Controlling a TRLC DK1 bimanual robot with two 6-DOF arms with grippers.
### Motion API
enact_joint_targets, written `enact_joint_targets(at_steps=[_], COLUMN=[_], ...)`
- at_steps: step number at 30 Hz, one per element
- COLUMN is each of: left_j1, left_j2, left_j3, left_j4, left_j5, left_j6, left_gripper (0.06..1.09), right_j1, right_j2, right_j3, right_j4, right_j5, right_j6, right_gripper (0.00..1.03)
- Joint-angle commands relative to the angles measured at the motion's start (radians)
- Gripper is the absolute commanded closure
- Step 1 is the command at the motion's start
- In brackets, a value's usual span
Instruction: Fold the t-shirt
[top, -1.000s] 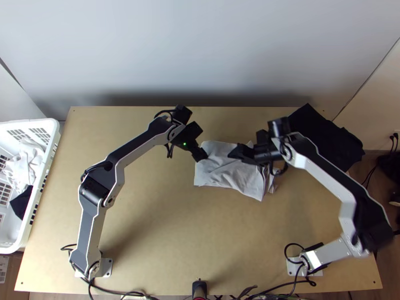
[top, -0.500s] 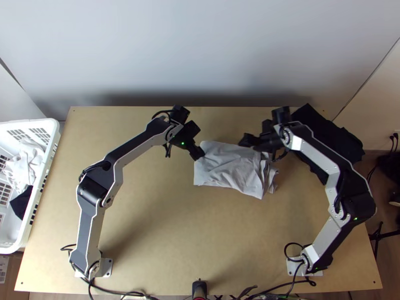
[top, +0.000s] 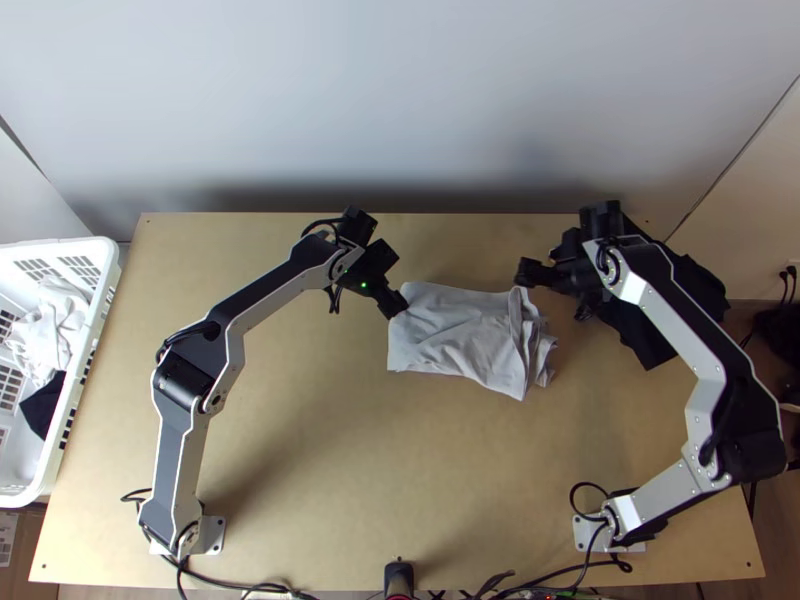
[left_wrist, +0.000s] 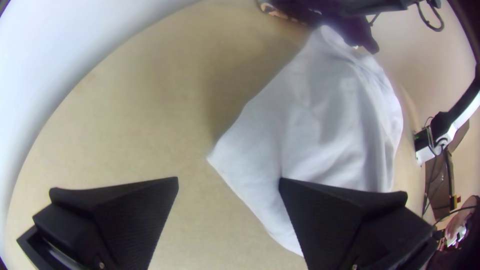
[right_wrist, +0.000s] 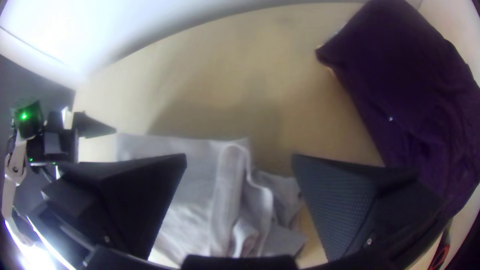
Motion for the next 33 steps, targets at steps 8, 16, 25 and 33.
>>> enact_joint_targets(at_steps=[8, 16, 25, 33], left_j1=[-0.012, -0.012, -0.001, -0.004], left_j2=[0.001, 0.001, 0.0, 0.006], left_j3=[0.001, 0.004, 0.01, 0.028], left_j4=[0.004, 0.009, 0.012, 0.012], left_j5=[0.0, -0.001, -0.001, -0.001], left_j6=[-0.013, -0.013, -0.013, -0.01], left_gripper=[0.1, 0.1, 0.1, 0.1], right_j1=[0.209, 0.186, 0.175, 0.179], right_j2=[-0.004, 0.126, 0.005, -0.078], right_j3=[0.054, 0.015, -0.071, -0.077], right_j4=[-0.15, -0.236, -0.219, -0.171], right_j5=[-0.262, -0.112, 0.451, 0.628], right_j6=[0.163, 0.206, -0.022, -0.091], right_gripper=[0.05, 0.05, 0.05, 0.05])
